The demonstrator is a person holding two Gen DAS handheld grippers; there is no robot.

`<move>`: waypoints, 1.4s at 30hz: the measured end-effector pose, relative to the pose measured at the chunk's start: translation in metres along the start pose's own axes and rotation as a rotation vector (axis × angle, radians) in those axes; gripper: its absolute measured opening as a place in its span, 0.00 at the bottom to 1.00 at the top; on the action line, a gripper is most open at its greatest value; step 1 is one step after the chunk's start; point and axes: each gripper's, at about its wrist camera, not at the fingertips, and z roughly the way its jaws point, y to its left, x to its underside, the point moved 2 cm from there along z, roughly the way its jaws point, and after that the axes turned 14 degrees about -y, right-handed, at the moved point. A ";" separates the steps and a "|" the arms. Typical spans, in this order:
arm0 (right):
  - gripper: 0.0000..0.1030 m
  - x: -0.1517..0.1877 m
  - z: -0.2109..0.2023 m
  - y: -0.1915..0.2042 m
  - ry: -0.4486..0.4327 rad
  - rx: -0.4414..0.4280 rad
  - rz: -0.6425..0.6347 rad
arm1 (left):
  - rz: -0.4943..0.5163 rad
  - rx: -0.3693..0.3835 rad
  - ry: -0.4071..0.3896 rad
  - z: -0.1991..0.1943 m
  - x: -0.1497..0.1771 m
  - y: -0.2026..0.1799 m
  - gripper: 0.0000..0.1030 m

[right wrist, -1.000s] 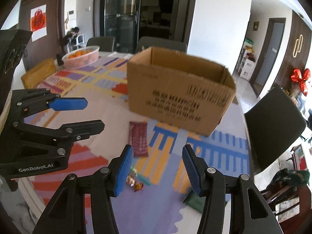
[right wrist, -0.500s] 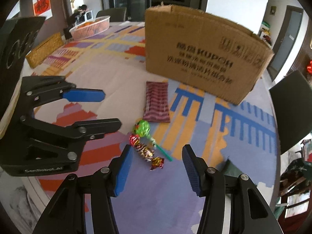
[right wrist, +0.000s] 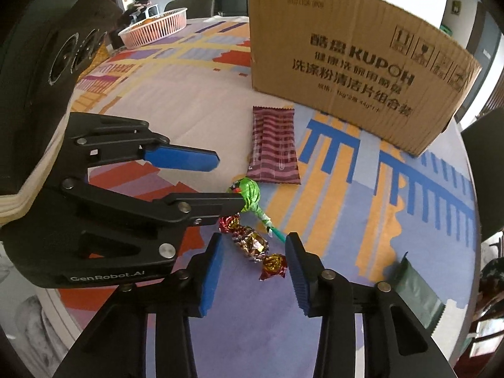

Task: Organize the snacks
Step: 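Grasp the green lollipop with the left tool while the right tool grasps the gold-wrapped candies, then carry the lollipop and gold candies into the box and open both tools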

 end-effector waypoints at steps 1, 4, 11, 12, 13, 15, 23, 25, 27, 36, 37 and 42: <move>0.37 0.001 0.002 0.000 0.004 -0.001 0.003 | -0.005 0.007 0.001 0.001 0.000 0.000 0.37; 0.36 0.002 0.005 -0.003 0.009 -0.006 0.009 | -0.013 0.022 0.007 0.006 -0.001 -0.002 0.34; 0.30 0.004 0.013 -0.003 0.014 -0.025 0.026 | -0.020 0.031 0.020 0.017 -0.003 -0.005 0.33; 0.28 0.004 0.014 -0.003 0.012 -0.024 0.026 | -0.022 0.029 0.022 0.018 -0.004 -0.005 0.33; 0.26 0.004 0.014 -0.003 0.009 -0.022 0.025 | -0.023 0.027 0.022 0.019 -0.004 -0.005 0.33; 0.24 0.005 0.015 -0.003 0.008 -0.027 0.029 | -0.027 0.027 0.024 0.020 -0.005 -0.006 0.30; 0.19 0.007 0.010 -0.002 -0.002 -0.031 0.021 | -0.040 0.013 0.026 0.019 -0.006 -0.008 0.24; 0.19 0.008 0.010 -0.003 -0.002 -0.032 0.028 | -0.048 0.000 0.016 0.014 -0.007 -0.008 0.24; 0.19 0.009 0.008 -0.004 -0.004 -0.030 0.039 | -0.046 -0.025 0.007 0.010 -0.008 -0.009 0.24; 0.19 0.010 -0.009 -0.013 -0.040 -0.001 0.084 | -0.035 -0.165 -0.051 -0.015 -0.013 -0.011 0.24; 0.18 0.009 -0.011 -0.014 -0.045 0.004 0.095 | -0.036 -0.183 -0.057 -0.018 -0.013 -0.011 0.24; 0.19 0.008 -0.025 -0.021 -0.078 0.028 0.135 | -0.050 -0.225 -0.074 -0.029 -0.018 -0.012 0.24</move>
